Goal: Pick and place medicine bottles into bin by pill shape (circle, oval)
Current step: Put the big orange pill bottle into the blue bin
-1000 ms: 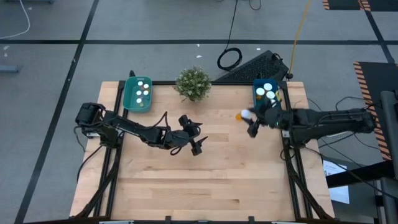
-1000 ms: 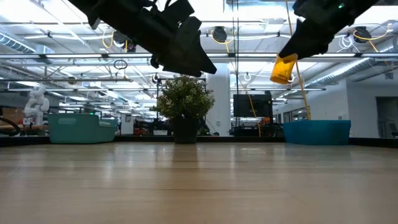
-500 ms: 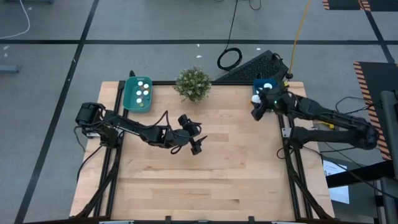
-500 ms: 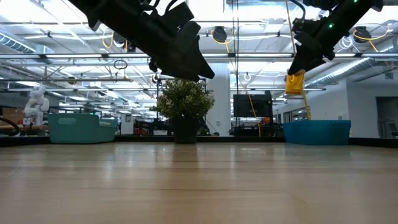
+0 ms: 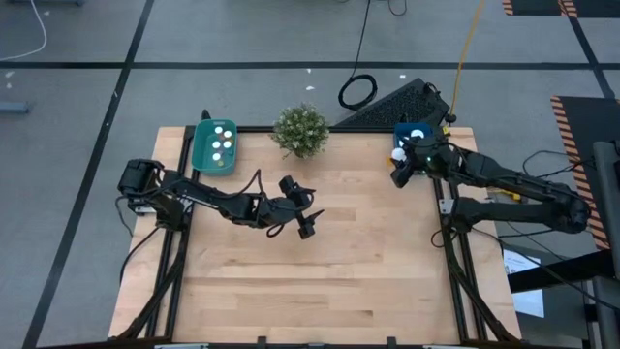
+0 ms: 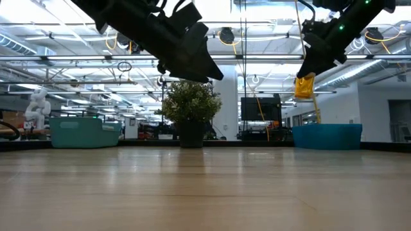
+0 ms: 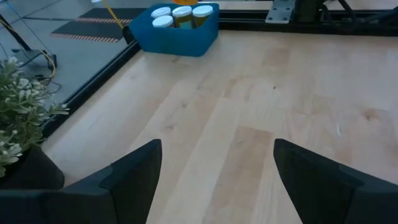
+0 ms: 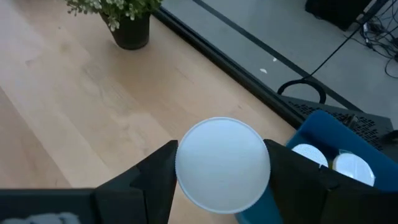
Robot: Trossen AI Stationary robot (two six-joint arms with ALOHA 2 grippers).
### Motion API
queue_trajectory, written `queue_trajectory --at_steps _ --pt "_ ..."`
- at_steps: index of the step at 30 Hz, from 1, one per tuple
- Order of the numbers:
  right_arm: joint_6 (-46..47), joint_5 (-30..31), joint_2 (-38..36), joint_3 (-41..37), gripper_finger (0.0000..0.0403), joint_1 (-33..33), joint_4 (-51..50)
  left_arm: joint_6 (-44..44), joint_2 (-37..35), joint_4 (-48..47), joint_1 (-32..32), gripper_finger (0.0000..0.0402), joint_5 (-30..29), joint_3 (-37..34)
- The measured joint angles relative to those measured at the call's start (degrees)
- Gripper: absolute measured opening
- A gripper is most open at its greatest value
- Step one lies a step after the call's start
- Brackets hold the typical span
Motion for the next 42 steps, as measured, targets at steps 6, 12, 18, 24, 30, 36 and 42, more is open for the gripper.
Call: queue_trajectory --at_steps 6,12,18,24,30,36,42 --pt "0.5 0.0 0.0 -0.5 0.0212 0.1 -0.2 2.6 -0.2 0.2 0.0 0.0310 -0.4 0.0" --pt "2.7 0.0 0.0 -0.5 0.0212 0.1 -2.1 6.5 -1.1 -0.3 1.4 0.0310 0.4 -0.1" --pt "2.6 4.5 0.0 -0.8 0.0212 0.1 -4.8 6.4 -1.1 4.1 2.8 0.0310 4.2 -2.2" --pt "2.6 6.2 0.0 -1.9 0.0212 0.1 -5.0 4.7 -1.9 18.2 2.6 0.0310 7.5 -10.9" --pt "3.0 9.0 0.0 -2.9 0.0212 -1.0 -3.4 4.6 -1.9 24.4 0.9 0.0310 8.4 -15.5" --pt "5.4 9.2 0.0 -4.2 0.0212 -2.2 0.4 4.5 -1.9 30.9 -0.3 0.0310 8.7 -19.2" --pt "6.6 10.0 0.0 -4.2 0.0212 -2.3 2.2 4.7 -1.9 34.0 -0.2 0.0310 9.8 -20.3"
